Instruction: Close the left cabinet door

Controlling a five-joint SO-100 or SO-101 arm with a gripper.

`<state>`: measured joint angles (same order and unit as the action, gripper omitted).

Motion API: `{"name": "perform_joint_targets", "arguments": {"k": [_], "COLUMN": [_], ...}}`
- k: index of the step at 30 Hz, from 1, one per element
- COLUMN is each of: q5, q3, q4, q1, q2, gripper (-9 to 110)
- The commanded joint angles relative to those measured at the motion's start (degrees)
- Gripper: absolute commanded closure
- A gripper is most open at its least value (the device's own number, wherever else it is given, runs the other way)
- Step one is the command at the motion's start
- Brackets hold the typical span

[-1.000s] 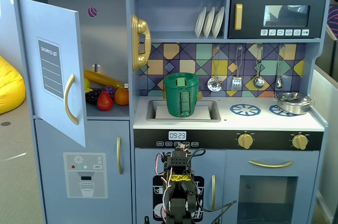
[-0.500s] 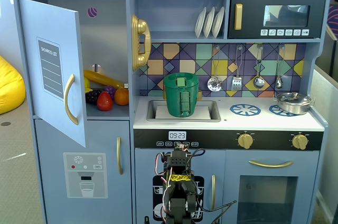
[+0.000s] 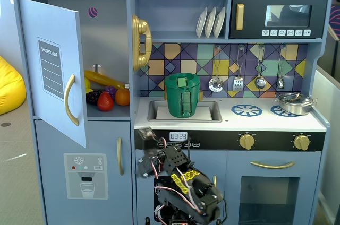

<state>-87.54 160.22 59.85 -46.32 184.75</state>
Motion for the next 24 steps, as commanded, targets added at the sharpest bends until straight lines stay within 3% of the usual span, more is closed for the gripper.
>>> {"name": "perform_joint_targets", "arguments": {"k": [1,11,24], "q5": [-2.2,-8.3,-13.9], "q3": [-12.0,-27.2,-42.3], "q4": [-5.9,-21.2,-30.0], "q1": [-15.2,-36.0,-44.3], "q2": [-0.9,-15.0,-34.0], "gripper": [102,102,102]}}
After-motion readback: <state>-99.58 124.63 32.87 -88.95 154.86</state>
